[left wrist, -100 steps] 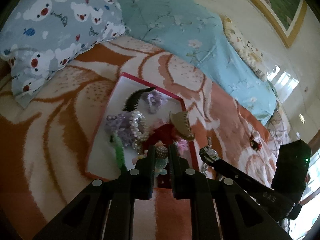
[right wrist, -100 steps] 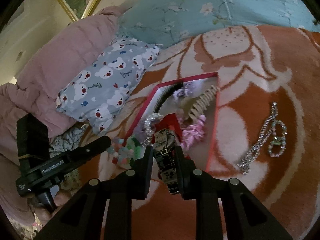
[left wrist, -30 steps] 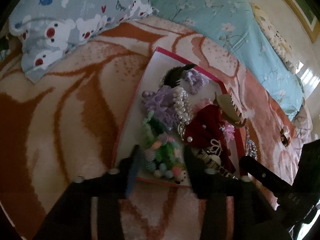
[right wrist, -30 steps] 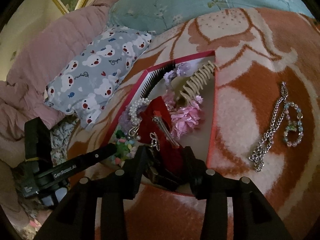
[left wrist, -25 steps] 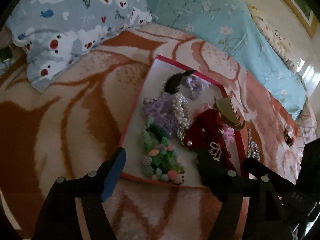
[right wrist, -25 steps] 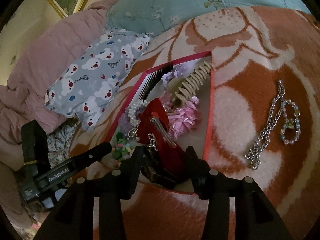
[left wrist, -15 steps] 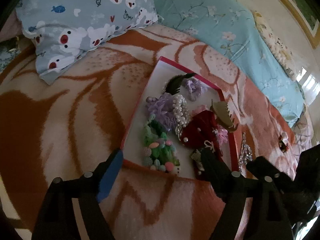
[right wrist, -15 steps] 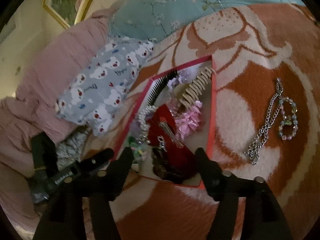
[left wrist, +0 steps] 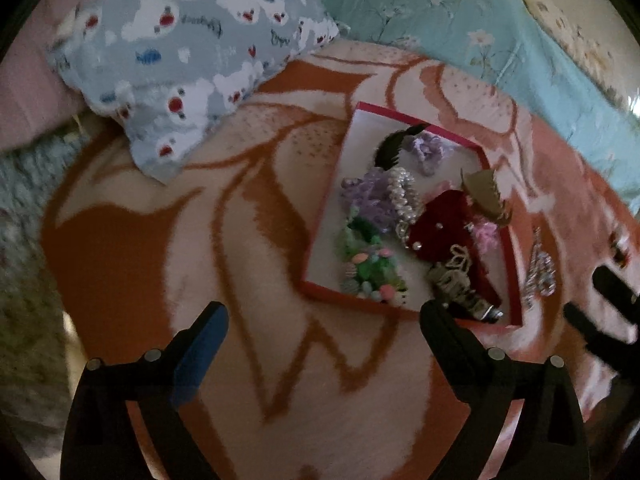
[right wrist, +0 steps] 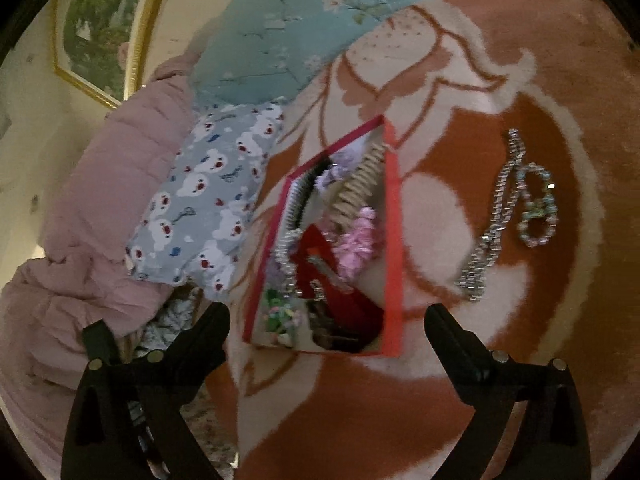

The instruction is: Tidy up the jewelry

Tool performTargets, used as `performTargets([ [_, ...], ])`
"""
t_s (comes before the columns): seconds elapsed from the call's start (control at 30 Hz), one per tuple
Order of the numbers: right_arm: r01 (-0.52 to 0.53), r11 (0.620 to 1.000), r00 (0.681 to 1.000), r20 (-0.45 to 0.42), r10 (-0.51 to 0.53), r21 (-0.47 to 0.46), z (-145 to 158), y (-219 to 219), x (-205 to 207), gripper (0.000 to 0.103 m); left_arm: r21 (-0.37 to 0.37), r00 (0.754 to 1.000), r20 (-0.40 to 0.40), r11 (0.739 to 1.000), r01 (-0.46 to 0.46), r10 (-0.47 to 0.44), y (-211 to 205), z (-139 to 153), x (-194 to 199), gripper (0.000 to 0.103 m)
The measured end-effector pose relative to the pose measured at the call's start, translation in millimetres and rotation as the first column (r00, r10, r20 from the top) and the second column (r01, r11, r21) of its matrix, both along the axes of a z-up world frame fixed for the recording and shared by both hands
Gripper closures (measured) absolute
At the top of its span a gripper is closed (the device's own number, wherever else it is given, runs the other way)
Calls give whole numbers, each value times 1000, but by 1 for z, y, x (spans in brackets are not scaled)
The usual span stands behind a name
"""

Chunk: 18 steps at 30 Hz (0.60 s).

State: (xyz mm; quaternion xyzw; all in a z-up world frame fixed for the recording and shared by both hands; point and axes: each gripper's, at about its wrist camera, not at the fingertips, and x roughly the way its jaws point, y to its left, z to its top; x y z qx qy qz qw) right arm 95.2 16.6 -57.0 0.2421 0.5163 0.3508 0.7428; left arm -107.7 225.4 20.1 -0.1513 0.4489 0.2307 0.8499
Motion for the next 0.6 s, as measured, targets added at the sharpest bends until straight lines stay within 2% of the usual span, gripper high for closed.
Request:
performTargets([
  [0.13, -5, 993, 997, 70, 14, -119, 21, 0, -2, 4, 140, 999, -48, 990, 19, -12, -19, 14, -1, 4],
  [0.23, -38, 980, 989, 135, 65, -197, 42, 7, -7, 3, 199, 998, -56, 980, 27, -16, -29, 24, -3, 1],
  [0.43, -109, 932, 944, 256, 206, -346, 80, 25, -20, 1, 199, 999, -38, 979, 34, -27, -32, 43, -11, 1],
  [0.6, -208, 868, 877, 308, 370, -452, 103, 51, -28, 1, 204, 999, 16, 978, 44, -49, -31, 69, -19, 1],
])
